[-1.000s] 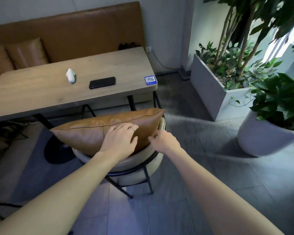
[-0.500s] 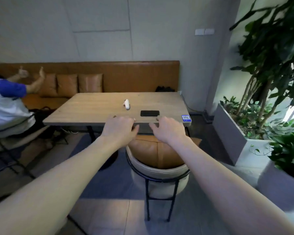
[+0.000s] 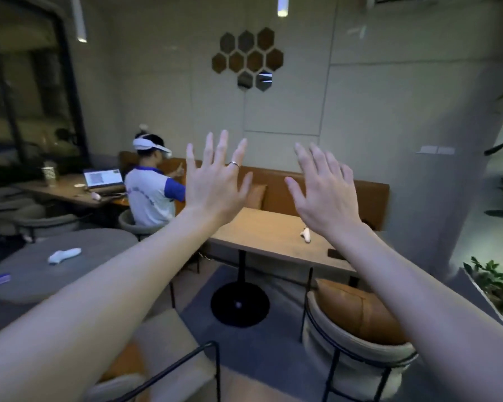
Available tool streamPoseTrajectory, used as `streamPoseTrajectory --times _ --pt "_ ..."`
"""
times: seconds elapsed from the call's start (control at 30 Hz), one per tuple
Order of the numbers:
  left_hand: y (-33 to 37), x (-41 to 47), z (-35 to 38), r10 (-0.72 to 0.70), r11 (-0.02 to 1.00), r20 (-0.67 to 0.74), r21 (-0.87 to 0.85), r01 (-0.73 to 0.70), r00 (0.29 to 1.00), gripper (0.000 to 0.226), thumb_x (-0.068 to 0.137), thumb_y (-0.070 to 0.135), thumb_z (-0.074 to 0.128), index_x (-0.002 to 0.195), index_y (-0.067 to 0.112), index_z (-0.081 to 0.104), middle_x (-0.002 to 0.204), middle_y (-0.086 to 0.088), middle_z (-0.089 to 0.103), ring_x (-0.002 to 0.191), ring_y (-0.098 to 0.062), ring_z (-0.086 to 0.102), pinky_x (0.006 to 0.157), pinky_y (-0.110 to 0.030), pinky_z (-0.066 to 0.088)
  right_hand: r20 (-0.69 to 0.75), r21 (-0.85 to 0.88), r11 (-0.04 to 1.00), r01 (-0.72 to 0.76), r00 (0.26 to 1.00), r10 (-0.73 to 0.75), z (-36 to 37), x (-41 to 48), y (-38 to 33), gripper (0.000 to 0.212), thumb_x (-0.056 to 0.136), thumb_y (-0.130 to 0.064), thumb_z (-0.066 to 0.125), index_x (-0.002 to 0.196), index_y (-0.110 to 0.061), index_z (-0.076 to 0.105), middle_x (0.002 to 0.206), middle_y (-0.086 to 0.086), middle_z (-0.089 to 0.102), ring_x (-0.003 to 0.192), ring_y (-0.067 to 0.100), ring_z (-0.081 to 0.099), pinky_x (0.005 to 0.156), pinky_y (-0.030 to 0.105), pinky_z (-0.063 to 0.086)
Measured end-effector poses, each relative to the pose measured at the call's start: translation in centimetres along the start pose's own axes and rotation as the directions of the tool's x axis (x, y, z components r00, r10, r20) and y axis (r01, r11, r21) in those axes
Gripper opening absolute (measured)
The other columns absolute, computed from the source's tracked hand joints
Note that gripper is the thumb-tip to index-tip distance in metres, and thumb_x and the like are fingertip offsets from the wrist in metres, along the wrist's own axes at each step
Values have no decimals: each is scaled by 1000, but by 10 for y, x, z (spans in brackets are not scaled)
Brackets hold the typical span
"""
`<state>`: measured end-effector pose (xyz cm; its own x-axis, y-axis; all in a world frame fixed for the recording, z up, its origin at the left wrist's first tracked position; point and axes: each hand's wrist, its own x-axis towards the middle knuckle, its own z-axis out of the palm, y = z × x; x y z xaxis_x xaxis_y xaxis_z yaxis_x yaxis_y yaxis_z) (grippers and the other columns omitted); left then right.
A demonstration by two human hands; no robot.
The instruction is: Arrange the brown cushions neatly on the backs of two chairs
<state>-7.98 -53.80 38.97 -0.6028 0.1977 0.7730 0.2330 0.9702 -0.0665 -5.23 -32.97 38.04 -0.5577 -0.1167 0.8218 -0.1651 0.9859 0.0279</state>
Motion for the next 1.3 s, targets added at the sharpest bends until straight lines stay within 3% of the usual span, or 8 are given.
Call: streamPoseTrajectory --times 0.23,0.53,0.73,0.93,1.13,1.3 --pt "-114 -22 -57 -79 990 -93 113 89 993 68 99 58 20 162 32 23 170 -15 22 156 -37 17 120 -63 9 -105 96 987 128 987 -118 -12 47 -107 66 102 -48 41 161 -24 21 164 12 33 150 35 32 116 56 32" --pt "-218 -53 -75 -216 943 -96 236 233 972 65 102 55 29 162 32 23 170 -17 20 156 -38 15 119 -66 12 -74 259 954 153 988 -139 33 67 -215 68 101 -52 36 161 -26 20 168 10 27 152 35 27 118 59 27" --pt "-276 -78 -46 -320 904 -49 282 320 946 65 102 57 29 163 33 23 172 -15 12 157 -37 11 119 -66 12 27 381 919 105 992 -125 105 66 -272 68 101 -53 35 162 -29 15 168 9 26 152 33 28 116 57 30" --pt "-326 -98 27 -409 872 45 315 375 911 65 104 56 32 163 33 20 173 -14 9 158 -36 8 119 -66 12 159 446 893 67 975 -152 203 48 -310 67 101 -54 32 161 -27 16 167 10 27 149 32 32 113 57 32" --pt "-355 -112 138 -587 806 261 275 524 766 65 104 56 29 164 34 15 174 -10 1 158 -35 4 119 -68 11 374 481 874 -72 918 -130 309 29 -340 70 101 -56 34 161 -30 10 167 11 23 150 33 29 113 64 31" --pt "-378 -145 212 -668 737 426 263 623 610 67 104 57 30 164 31 16 174 -9 2 158 -35 3 117 -72 14 632 418 871 -259 771 -75 379 -16 -371 70 102 -60 28 162 -35 1 171 8 12 153 35 22 114 64 26"
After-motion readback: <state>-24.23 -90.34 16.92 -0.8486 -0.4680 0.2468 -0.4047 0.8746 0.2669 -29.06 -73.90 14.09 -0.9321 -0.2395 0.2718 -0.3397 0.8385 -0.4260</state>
